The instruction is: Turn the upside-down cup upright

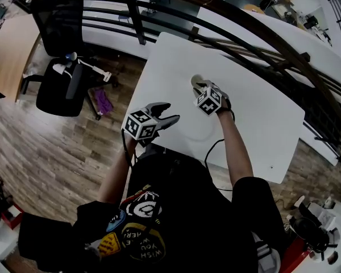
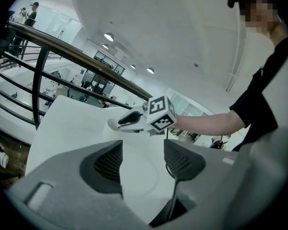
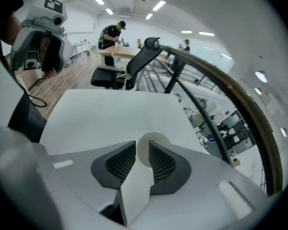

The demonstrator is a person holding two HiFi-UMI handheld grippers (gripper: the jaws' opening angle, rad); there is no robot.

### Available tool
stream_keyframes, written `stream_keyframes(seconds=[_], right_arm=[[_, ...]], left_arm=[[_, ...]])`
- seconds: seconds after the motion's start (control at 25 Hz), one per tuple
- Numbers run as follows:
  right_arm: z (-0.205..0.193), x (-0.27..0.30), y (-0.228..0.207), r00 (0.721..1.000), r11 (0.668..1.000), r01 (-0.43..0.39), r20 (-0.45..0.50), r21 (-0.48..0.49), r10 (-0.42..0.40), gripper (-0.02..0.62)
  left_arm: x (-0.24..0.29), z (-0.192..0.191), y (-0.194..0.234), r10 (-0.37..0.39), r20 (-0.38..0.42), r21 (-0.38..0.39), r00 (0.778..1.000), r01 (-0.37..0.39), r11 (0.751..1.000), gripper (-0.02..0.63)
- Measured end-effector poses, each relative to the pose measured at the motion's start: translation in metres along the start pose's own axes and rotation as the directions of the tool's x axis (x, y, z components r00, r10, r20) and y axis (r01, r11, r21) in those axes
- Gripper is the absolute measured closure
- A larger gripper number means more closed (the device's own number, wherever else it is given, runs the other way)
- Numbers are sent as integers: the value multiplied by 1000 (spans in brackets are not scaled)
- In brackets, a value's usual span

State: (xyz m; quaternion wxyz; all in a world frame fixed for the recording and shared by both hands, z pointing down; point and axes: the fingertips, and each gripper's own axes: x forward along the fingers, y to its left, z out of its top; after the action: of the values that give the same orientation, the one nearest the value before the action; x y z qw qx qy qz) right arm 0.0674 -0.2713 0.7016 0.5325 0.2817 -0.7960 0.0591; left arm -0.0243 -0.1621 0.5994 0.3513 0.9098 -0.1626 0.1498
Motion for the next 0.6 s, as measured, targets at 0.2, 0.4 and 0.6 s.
stream_keyframes(seconds=[0.2, 0.4, 0.6], right_arm=[[-7, -77, 18, 935, 892, 113, 256, 438, -244, 594], [-40, -148, 65, 809, 564, 8, 326, 826, -489, 594], [-47, -180, 101, 787, 498, -73, 357, 864, -503, 594]], left_arm=[[-3, 2, 6, 82, -5, 109, 997, -81, 991, 386], [3, 7, -12, 166, 63, 285, 984, -177, 942, 601], [16, 12, -55, 93, 90, 314, 992, -117, 942, 601]])
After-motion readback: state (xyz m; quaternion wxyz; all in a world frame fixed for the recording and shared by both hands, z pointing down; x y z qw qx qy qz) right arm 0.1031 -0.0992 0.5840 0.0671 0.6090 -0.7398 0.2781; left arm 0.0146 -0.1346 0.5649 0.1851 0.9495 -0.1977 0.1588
